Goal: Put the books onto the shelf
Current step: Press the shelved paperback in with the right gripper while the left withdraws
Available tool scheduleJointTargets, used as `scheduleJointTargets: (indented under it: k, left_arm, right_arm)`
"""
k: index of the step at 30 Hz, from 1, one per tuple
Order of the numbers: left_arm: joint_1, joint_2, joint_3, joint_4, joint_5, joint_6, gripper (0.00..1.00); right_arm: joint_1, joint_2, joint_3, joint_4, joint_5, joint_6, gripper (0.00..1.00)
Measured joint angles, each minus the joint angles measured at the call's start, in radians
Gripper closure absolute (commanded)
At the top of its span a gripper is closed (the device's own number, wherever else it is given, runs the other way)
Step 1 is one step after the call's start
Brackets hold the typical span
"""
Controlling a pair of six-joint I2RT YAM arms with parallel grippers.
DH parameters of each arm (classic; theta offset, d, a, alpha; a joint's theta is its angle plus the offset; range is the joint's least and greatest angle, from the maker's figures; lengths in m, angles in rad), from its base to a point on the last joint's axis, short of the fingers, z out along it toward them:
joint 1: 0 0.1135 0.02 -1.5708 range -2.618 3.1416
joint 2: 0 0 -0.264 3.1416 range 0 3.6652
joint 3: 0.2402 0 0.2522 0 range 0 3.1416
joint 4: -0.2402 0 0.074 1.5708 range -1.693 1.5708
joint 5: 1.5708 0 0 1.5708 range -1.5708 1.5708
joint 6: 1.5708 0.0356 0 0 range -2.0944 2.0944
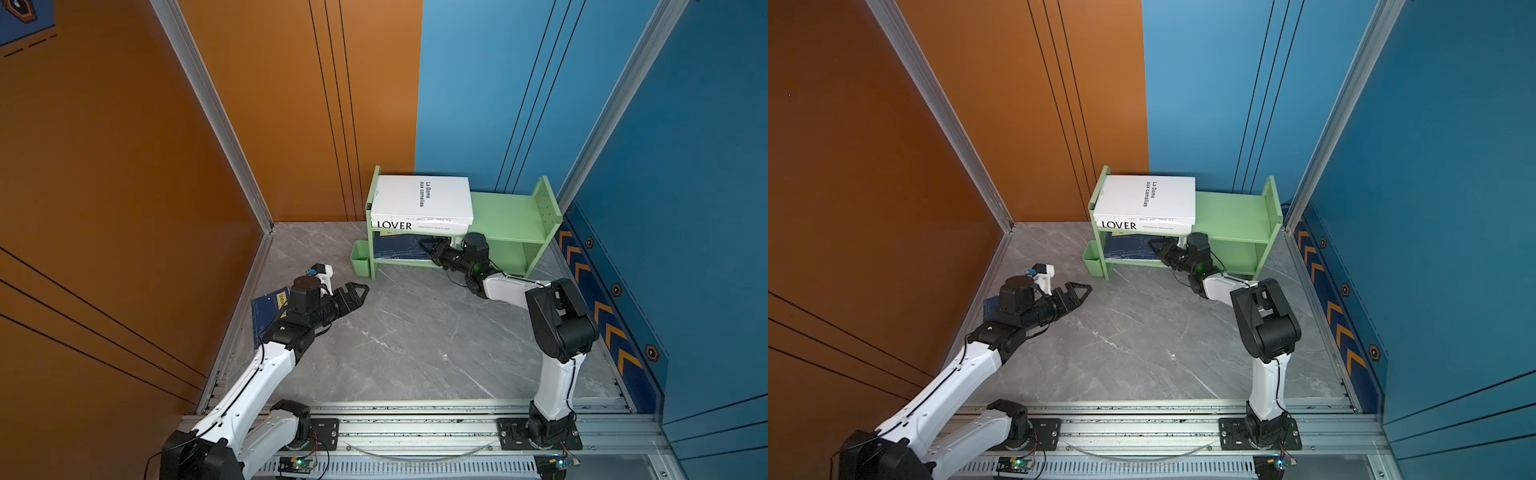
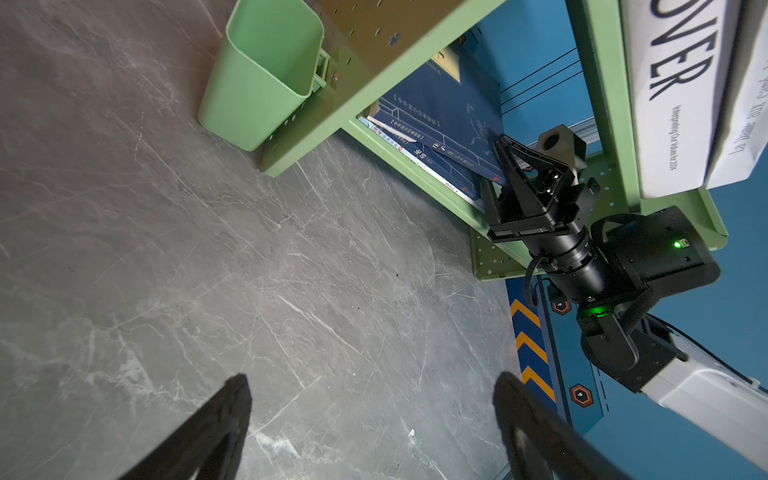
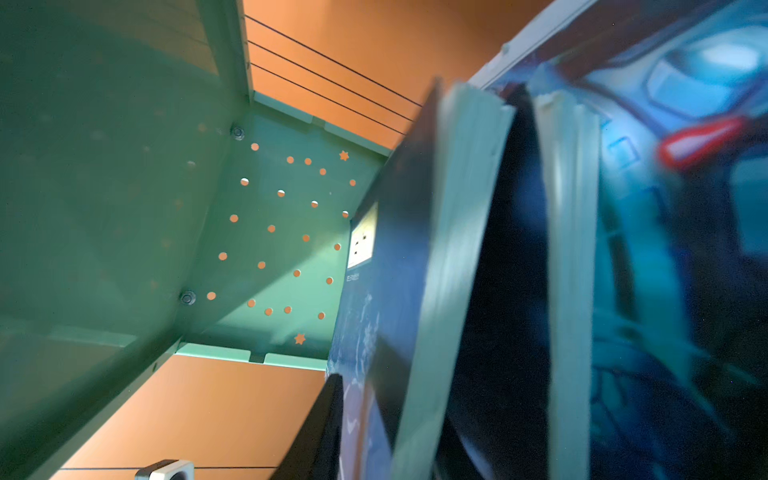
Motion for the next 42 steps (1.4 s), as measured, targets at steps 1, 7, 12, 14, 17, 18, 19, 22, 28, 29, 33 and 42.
scheduleJointTargets:
  k: [1,7,12,14,17,18,19,22,28,29,33,42]
  left_arm:
    - [0.0,0.002,0.0,0.0,0.0,0.0,0.08]
    - [0.0,0.008,0.0,0.001,0.0,0.0,0.08]
    - [0.0,0.013,0.0,0.001,0.0,0.0,0.08]
    - [0.0,0.018,0.0,0.003,0.0,0.0,0.08]
    - [0.0,0.023,0.0,0.003,0.0,0.0,0.08]
    - [0.0,0.023,0.0,0.003,0.0,0.0,0.08]
    - [0.0,0.023,0.0,0.003,0.0,0.0,0.08]
    - [0.0,0.023,0.0,0.004,0.0,0.0,0.08]
    - [0.0,0.023,0.0,0.004,0.0,0.0,0.08]
    - [0.0,0.023,0.0,0.004,0.0,0.0,0.08]
    - [0.0,0.023,0.0,0.003,0.0,0.0,0.06]
    - [0.037,-0.018,0.005,-0.107,-0.149,0.039,0.02]
  right_arm:
    - [0.0,0.0,0.0,-0.008,0.005,-0.004,0.69]
    - [-0.001,-0.016,-0.01,-0.051,0.039,-0.038,0.62]
    - [-0.001,-0.054,-0.038,-0.083,0.084,-0.063,0.61]
    - [-0.001,-0.068,-0.047,-0.097,0.105,-0.073,0.62]
    - [-0.001,-0.082,-0.058,-0.111,0.133,-0.084,0.65]
    - [-0.001,-0.083,-0.058,-0.115,0.139,-0.087,0.66]
    - [-0.001,-0.084,-0.059,-0.119,0.145,-0.092,0.66]
    - [-0.001,-0.088,-0.06,-0.133,0.164,-0.102,0.69]
    - [0.0,-0.106,-0.073,-0.15,0.202,-0.127,0.66]
    - [0.0,-0.111,-0.076,-0.157,0.21,-0.133,0.65]
    - [0.0,-0.146,-0.094,-0.187,0.232,-0.16,0.62]
    - [0.01,-0.24,-0.116,-0.322,0.249,-0.241,0.5]
